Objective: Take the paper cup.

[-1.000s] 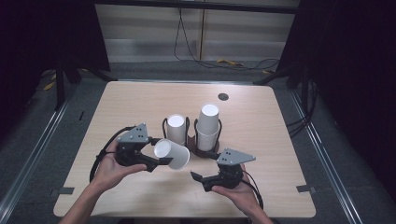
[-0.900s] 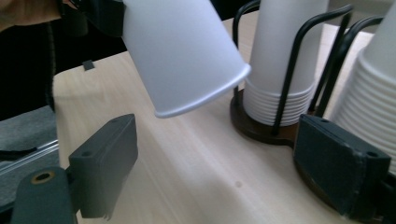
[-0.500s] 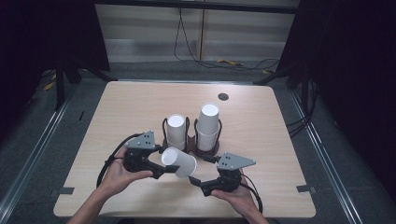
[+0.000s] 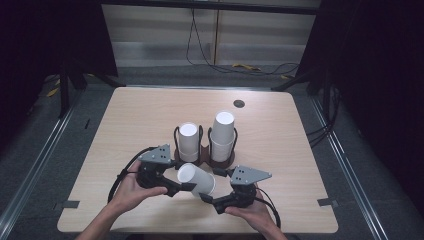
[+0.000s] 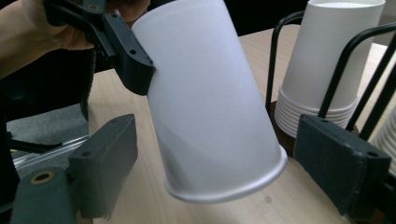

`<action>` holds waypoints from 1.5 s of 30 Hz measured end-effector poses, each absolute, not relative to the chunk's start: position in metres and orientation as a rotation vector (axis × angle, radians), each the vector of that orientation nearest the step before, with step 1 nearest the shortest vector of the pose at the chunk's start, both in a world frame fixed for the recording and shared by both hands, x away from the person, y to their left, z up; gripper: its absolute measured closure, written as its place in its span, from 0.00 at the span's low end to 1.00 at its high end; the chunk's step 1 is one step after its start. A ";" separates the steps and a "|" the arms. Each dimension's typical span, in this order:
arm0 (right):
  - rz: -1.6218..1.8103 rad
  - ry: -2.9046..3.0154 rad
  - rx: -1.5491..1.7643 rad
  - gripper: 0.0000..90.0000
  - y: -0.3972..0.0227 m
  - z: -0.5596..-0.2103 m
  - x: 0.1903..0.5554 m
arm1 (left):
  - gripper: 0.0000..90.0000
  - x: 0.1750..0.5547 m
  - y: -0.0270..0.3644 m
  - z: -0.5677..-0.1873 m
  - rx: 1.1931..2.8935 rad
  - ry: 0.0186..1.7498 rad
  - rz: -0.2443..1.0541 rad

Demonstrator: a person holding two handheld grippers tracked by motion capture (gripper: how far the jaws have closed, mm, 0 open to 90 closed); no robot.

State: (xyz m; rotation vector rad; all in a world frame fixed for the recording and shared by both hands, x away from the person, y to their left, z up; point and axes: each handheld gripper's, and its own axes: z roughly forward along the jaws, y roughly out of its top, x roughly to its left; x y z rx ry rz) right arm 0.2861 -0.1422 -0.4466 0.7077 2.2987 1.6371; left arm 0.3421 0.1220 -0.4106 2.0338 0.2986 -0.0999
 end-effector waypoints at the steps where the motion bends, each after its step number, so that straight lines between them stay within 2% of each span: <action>1: 1.639 2.301 0.694 0.15 -0.141 -0.447 0.286 | 0.37 0.342 0.122 -0.410 2.034 0.296 -0.103; 15: 1.593 2.376 0.620 0.16 -0.128 -0.453 0.283 | 0.37 0.335 0.114 -0.407 2.021 0.258 -0.169; 19: 1.584 2.377 0.613 0.22 -0.128 -0.454 0.283 | 0.37 0.336 0.114 -0.407 2.012 0.256 -0.181; 23: 1.581 2.381 0.606 0.24 -0.129 -0.454 0.283 | 0.37 0.337 0.115 -0.408 2.016 0.257 -0.187; 39: 1.541 2.428 0.618 0.27 -0.130 -0.453 0.285 | 0.36 0.340 0.117 -0.417 1.992 0.263 -0.207; 45: 1.542 2.426 0.624 0.28 -0.131 -0.451 0.286 | 0.26 0.340 0.115 -0.419 1.995 0.278 -0.195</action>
